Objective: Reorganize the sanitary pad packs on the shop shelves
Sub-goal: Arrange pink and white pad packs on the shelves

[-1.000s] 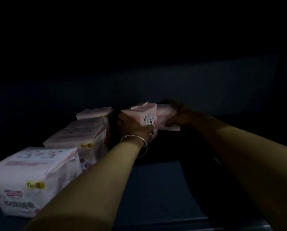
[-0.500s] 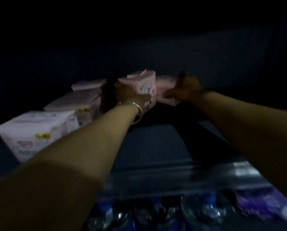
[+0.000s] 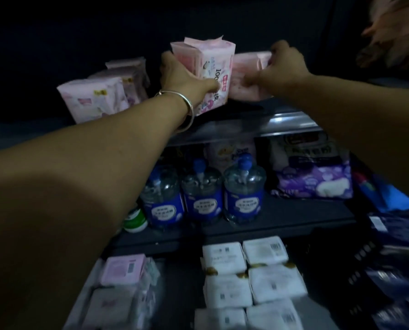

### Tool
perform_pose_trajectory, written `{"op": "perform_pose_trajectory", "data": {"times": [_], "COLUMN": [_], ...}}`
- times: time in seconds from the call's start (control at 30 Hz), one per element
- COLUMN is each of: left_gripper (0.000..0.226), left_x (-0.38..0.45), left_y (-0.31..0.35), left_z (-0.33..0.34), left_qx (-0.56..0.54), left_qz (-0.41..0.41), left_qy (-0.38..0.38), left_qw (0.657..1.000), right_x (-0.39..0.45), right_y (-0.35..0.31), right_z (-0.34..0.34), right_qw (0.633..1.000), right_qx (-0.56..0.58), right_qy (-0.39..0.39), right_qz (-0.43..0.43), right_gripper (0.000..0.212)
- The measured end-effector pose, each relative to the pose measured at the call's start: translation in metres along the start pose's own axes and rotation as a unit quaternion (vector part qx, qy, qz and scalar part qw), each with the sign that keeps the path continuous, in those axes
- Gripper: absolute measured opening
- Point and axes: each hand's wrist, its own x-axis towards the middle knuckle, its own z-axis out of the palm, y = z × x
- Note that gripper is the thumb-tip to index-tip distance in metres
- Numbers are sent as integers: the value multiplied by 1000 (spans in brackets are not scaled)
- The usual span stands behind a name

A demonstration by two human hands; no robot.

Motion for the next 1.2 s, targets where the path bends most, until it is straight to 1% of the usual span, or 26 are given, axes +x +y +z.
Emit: {"op": "perform_pose_trajectory", "data": {"times": [0.07, 0.2, 0.33, 0.43, 0.5, 0.57, 0.6, 0.67, 0.7, 0.73, 0.8, 0.83, 0.87, 0.93, 0.97, 1.07, 1.13, 1.2], "left_gripper": [87, 94, 86, 88, 89, 84, 83, 85, 86, 87, 85, 85, 86, 95, 97, 94, 97, 101], "left_x": [-26, -71, -110, -133, -147, -159, -163, -171, -175, -179, -185, -189, -192, -195, -197, -201, -206, -209], "left_y": [5, 10, 2, -11, -23, -38, -47, -67, -78, -91, -120, -134, -146, -174, -187, -231, -252, -268], "left_z": [-12, -38, -61, -79, -91, -102, -106, -109, -107, -104, -92, -85, -78, -63, -56, -39, -31, -24], "left_qx": [-14, -35, -22, -11, 7, 17, 24, 53, 73, 96, 139, 159, 180, 224, 244, 294, 348, 399], "left_qz": [2, 10, 2, -15, -36, -57, -68, -87, -95, -97, -95, -101, -103, -116, -120, -118, -107, -89], "left_qy": [-8, -27, -51, -65, -83, -101, -110, -135, -145, -146, -140, -148, -164, -209, -223, -240, -273, -319], "left_qw": [1000, 999, 998, 998, 996, 993, 991, 986, 982, 980, 976, 971, 964, 945, 936, 918, 890, 855], "right_x": [-28, -79, -124, -153, -170, -188, -196, -211, -216, -221, -228, -231, -233, -233, -231, -227, -227, -229], "right_y": [-2, -7, -8, -11, -11, -10, -9, -5, 0, 6, 21, 30, 38, 55, 62, 78, 87, 92], "right_z": [-13, -26, -22, -12, -3, 9, 16, 32, 41, 50, 68, 77, 85, 101, 107, 125, 135, 144], "right_qw": [1000, 998, 998, 997, 992, 980, 971, 954, 948, 944, 936, 931, 928, 925, 923, 919, 916, 911], "right_qx": [17, 66, 57, 65, 95, 123, 126, 124, 119, 111, 89, 77, 66, 50, 49, 49, 51, 66], "right_qy": [9, 2, -8, -40, -79, -148, -189, -249, -266, -279, -303, -314, -320, -322, -322, -321, -319, -321], "right_qz": [-4, -5, 0, 8, 21, 53, 73, 113, 127, 136, 157, 170, 178, 194, 205, 224, 237, 252], "right_gripper": [85, 84, 82, 81, 75, 61, 59, 64, 64, 61, 47, 45, 48, 61, 64, 53, 51, 59]}}
